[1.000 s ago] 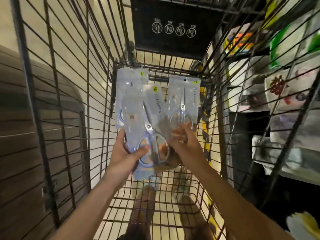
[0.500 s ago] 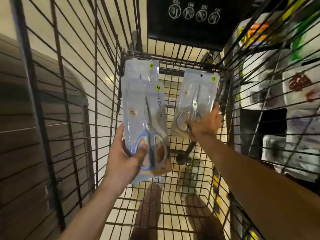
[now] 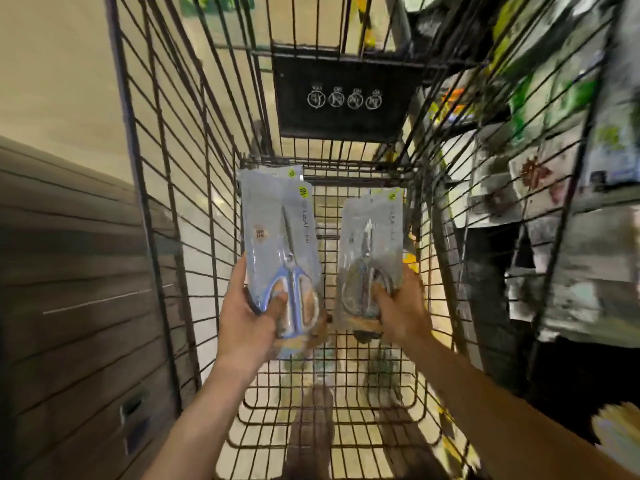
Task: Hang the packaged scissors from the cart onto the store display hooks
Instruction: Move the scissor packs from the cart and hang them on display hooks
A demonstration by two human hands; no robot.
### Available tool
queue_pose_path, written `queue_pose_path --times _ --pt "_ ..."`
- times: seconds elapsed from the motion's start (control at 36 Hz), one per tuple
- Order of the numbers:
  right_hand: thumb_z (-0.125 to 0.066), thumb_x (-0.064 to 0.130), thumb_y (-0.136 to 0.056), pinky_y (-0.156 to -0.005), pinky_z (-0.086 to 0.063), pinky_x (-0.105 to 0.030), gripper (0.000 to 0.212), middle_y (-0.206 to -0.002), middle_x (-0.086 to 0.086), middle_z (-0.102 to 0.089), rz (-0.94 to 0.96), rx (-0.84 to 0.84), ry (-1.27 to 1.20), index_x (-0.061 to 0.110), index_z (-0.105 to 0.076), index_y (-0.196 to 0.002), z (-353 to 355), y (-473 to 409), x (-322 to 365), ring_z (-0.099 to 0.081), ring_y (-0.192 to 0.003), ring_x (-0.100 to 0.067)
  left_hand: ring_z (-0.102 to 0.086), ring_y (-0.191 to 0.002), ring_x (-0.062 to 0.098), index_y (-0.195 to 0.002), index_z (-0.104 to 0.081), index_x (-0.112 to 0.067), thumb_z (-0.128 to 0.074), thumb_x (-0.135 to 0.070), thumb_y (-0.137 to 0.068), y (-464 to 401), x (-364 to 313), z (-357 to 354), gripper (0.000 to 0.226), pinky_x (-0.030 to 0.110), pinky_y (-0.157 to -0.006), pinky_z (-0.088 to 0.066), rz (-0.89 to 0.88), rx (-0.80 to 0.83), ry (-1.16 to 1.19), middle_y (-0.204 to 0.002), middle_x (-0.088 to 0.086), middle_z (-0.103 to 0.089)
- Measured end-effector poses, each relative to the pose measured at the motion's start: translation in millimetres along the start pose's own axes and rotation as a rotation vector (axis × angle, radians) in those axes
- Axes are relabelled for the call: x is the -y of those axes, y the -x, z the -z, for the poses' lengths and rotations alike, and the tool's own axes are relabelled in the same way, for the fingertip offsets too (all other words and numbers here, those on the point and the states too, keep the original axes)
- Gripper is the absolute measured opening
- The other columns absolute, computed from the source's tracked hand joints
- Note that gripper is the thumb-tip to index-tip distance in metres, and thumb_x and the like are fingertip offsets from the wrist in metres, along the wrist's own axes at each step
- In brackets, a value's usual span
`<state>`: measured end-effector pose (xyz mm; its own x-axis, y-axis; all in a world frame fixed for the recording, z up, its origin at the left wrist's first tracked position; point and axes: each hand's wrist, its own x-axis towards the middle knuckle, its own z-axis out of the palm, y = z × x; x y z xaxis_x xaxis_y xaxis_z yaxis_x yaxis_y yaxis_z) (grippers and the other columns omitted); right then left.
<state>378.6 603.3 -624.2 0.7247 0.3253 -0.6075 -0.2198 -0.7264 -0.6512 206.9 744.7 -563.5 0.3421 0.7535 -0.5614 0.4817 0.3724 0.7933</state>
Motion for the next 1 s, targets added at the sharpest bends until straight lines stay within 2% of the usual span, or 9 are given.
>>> queue_pose_path --times 0.11,0.25,0.31,0.44,0.53,0.64,0.72,0.86,1.0 --pt "-0.06 0.002 -0.097 -0.059 -0.051 -0.007 0.042 -0.108 0.007 -0.062 0.035 0.033 -0.151 0.02 -0.047 -0.132 35.9 64.9 25.7 -0.066 -0.094 0.001 -0.069 -0.101 -0.004 -0.135 -0.05 -0.03 -0.069 0.004 -0.091 34.5 -33.1 13.7 0.06 0.018 -0.089 -0.057 -0.037 0.051 -0.034 -0.119 -0.009 -0.07" --pt "-0.069 0.013 -0.093 -0.076 -0.062 -0.048 0.044 -0.115 -0.003 -0.069 0.037 0.024 -0.264 0.036 -0.055 -0.128 83.8 146.9 45.6 -0.07 -0.103 -0.023 -0.07 -0.106 0.007 -0.138 -0.051 -0.034 -0.071 -0.011 -0.093 92.7 -74.9 36.3 0.054 0.019 -0.084 -0.059 -0.096 0.122 -0.09 -0.123 -0.004 -0.07" --pt "-0.066 0.004 -0.094 -0.074 -0.061 -0.045 0.045 -0.107 -0.006 -0.07 0.076 0.011 -0.284 0.038 -0.058 -0.122 104.5 179.2 52.3 -0.07 -0.097 -0.024 -0.07 -0.106 0.012 -0.143 -0.049 -0.026 -0.07 -0.011 -0.094 118.4 -91.0 44.0 0.056 0.016 -0.081 -0.057 -0.125 0.151 -0.1 -0.126 -0.001 -0.069" --pt "-0.065 0.002 -0.095 -0.057 -0.057 -0.028 0.035 -0.102 -0.008 -0.073 0.075 0.03 -0.408 0.034 -0.062 -0.111 152.8 256.7 62.5 -0.072 -0.082 -0.024 -0.062 -0.107 -0.014 -0.141 -0.048 -0.027 -0.07 -0.011 -0.093 185.0 -121.3 61.7 0.055 0.003 -0.08 -0.049 -0.248 0.172 -0.085 -0.128 -0.012 -0.064" --pt "-0.059 -0.01 -0.094 -0.052 -0.054 -0.022 0.03 -0.089 -0.011 -0.074 0.116 0.016 -0.477 0.02 -0.066 -0.092 177.1 300.8 56.4 -0.07 -0.066 -0.009 -0.063 -0.115 -0.006 -0.13 -0.049 -0.049 -0.073 -0.015 -0.091 223.2 -119.6 70.2 0.057 0.013 -0.09 -0.053 -0.272 0.175 -0.086 -0.127 -0.02 -0.066" --pt "-0.059 -0.01 -0.094 -0.047 -0.051 -0.018 0.032 -0.102 -0.018 -0.066 0.11 -0.046 -0.57 0.013 -0.053 -0.115 203.2 361.1 13.2 -0.065 -0.057 -0.003 -0.066 -0.102 -0.01 -0.121 -0.051 -0.05 -0.076 -0.011 -0.088 279.2 -107.8 71.1 0.057 0.023 -0.092 -0.057 -0.281 0.217 -0.1 -0.109 -0.037 -0.068" --pt "-0.057 -0.017 -0.091 -0.052 -0.05 -0.014 0.031 -0.087 -0.006 -0.068 0.197 -0.149 -0.592 0.005 -0.052 -0.113 221.9 403.3 -17.0 -0.064 -0.062 0.0 -0.061 -0.124 0.009 -0.14 -0.051 -0.035 -0.083 -0.03 -0.085 319.9 -101.4 67.8 0.065 0.045 -0.106 -0.052 -0.276 0.263 -0.105 -0.135 -0.016 -0.064" --pt "-0.065 0.012 -0.071 -0.058 -0.049 -0.014 0.044 -0.084 0.008 -0.072 0.289 -0.299 -0.672 0.018 -0.059 -0.114 250.2 472.7 -56.5 -0.061 -0.064 0.001 -0.047 -0.142 0.023 -0.149 -0.039 -0.046 -0.086 -0.062 -0.069 376.5 -85.0 60.8 0.095 0.055 -0.112 -0.042 -0.313 0.394 -0.146 -0.157 -0.007 -0.045" --pt "-0.074 0.019 -0.075 -0.065 -0.051 -0.015 0.048 -0.091 0.007 -0.075 0.329 -0.446 -0.757 0.023 -0.059 -0.12 266.1 544.0 -96.8 -0.067 -0.072 -0.005 -0.057 -0.13 0.014 -0.147 -0.042 -0.042 -0.084 -0.038 -0.081 439.8 -82.8 45.6 0.079 0.044 -0.108 -0.049 -0.431 0.512 -0.208 -0.144 -0.013 -0.057"
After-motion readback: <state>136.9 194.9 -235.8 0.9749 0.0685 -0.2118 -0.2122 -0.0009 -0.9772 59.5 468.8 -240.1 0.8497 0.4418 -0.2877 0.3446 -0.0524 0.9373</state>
